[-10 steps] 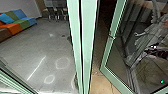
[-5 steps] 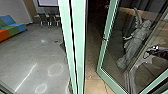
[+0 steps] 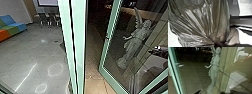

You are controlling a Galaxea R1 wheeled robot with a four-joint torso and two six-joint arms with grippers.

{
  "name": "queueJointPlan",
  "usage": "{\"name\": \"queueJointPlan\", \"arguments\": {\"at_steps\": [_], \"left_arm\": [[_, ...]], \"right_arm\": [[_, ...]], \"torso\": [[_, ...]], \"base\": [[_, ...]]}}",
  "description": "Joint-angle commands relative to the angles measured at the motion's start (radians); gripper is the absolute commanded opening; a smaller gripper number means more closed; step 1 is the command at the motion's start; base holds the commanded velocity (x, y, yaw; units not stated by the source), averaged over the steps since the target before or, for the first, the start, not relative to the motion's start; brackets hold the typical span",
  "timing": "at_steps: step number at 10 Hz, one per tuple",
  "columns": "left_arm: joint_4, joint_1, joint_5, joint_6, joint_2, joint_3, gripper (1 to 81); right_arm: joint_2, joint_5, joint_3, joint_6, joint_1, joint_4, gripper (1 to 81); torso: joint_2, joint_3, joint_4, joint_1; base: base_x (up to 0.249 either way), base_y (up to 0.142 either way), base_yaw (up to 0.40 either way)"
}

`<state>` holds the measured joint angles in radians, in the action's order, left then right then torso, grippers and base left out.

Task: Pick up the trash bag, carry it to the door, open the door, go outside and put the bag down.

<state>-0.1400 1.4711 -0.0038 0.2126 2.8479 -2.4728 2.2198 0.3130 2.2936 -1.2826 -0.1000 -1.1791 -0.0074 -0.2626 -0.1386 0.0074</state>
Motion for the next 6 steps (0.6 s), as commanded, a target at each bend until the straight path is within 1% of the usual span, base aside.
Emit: {"name": "queueJointPlan", "arguments": {"at_steps": [1,2,3,5,6], "left_arm": [[-0.006,-0.017,0.071,0.007,-0.008,0.008,1.0],[-0.006,-0.018,0.071,0.007,-0.007,0.008,1.0],[-0.004,-0.018,0.071,0.007,-0.005,0.008,1.0],[-0.004,-0.016,0.071,0.008,-0.005,0.008,1.0],[-0.001,-0.016,0.071,0.008,-0.004,0.008,1.0]], "right_arm": [[-0.027,0.087,-0.005,0.003,0.154,0.016,81.1],[-0.027,0.138,-0.097,0.003,0.15,0.071,81.1],[-0.026,0.217,-0.212,0.005,0.139,0.13,81.1],[-0.029,0.288,-0.361,0.009,0.13,0.246,81.1],[-0.041,0.311,-0.417,0.026,0.131,0.324,81.1]], "torso": [[0.0,0.0,0.0,0.0],[0.0,0.0,0.0,0.0],[0.0,0.0,0.0,0.0],[0.0,0.0,0.0,0.0],[0.0,0.0,0.0,0.0]], "base": [[0.0,0.0,0.0],[0.0,0.0,0.0],[0.0,0.0,0.0],[0.0,0.0,0.0],[0.0,0.0,0.0]]}}
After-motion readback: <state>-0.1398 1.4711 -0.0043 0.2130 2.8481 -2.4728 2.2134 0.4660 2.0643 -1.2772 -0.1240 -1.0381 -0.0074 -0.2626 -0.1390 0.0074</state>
